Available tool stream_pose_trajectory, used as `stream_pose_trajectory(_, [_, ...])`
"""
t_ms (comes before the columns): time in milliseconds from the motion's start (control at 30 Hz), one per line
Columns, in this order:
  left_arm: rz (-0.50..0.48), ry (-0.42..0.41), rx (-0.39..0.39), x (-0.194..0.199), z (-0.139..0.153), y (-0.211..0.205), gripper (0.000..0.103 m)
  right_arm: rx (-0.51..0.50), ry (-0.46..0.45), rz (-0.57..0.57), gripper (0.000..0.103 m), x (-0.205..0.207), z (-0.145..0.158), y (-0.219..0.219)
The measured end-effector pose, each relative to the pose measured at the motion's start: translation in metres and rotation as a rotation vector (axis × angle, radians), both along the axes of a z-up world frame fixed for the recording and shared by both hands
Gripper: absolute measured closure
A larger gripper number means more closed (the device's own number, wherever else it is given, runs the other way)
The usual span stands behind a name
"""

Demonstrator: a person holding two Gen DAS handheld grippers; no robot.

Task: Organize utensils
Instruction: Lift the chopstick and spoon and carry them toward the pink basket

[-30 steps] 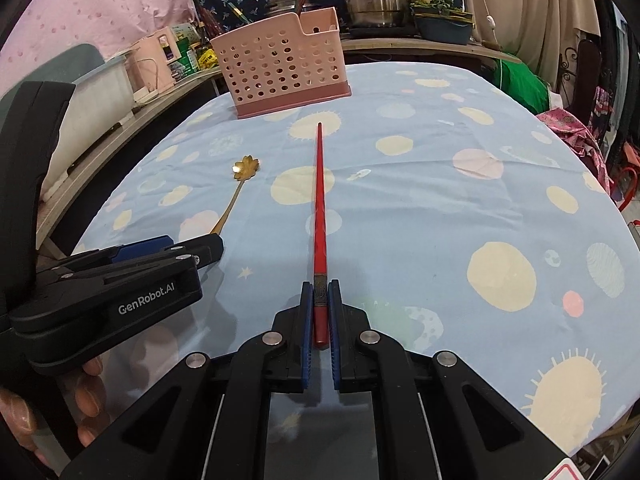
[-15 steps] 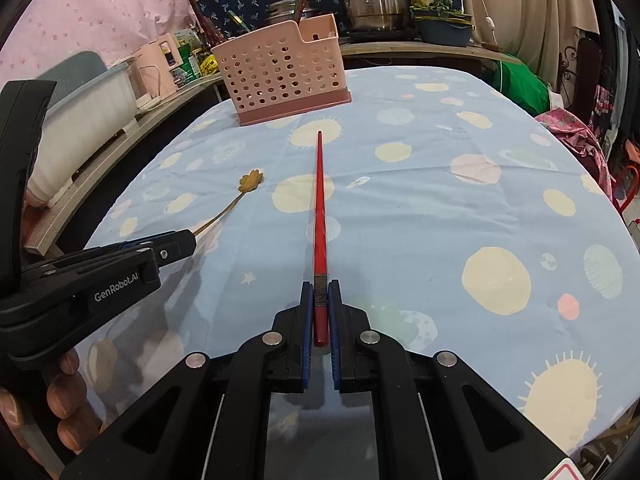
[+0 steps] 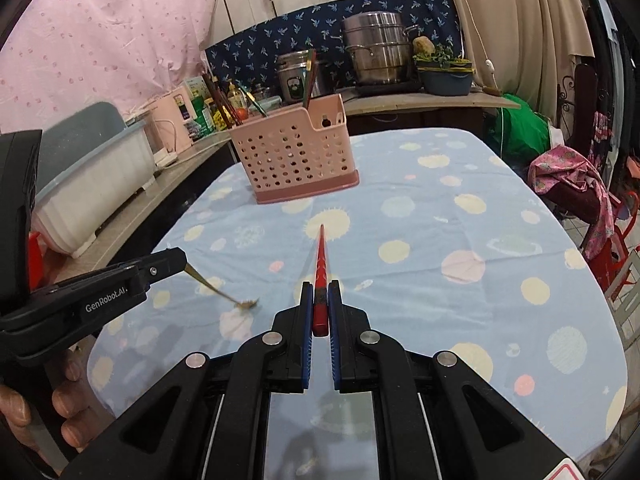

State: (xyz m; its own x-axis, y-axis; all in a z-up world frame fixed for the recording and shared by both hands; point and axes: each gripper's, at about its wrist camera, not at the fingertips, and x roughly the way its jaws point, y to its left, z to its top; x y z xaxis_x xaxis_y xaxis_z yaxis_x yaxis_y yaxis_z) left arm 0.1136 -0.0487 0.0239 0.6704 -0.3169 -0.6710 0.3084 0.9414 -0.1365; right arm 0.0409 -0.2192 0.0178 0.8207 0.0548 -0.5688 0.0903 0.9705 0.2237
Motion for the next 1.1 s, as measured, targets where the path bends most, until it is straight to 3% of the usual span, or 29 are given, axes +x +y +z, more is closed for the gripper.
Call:
stream_pose_trajectory(67, [0.0,-0.007,-0.011,0.004,0.007,0.002,0.102,0.006,-0.022,-0.002,0.096,0.003,0.009,-0.002])
stream_pose_trajectory(667, [0.024,-0.055,-0.023,0.039,0.043,0.019,0.102,0.016,-0.163,0.048,0.096,0.048,0.083,-0.018])
stream_pose_trajectory(1100, [0.013,-0.134,-0.079,0.104,0.103,0.024,0.102,0.106,-0.266,0.067,0.096,0.116,0.146,-0.047])
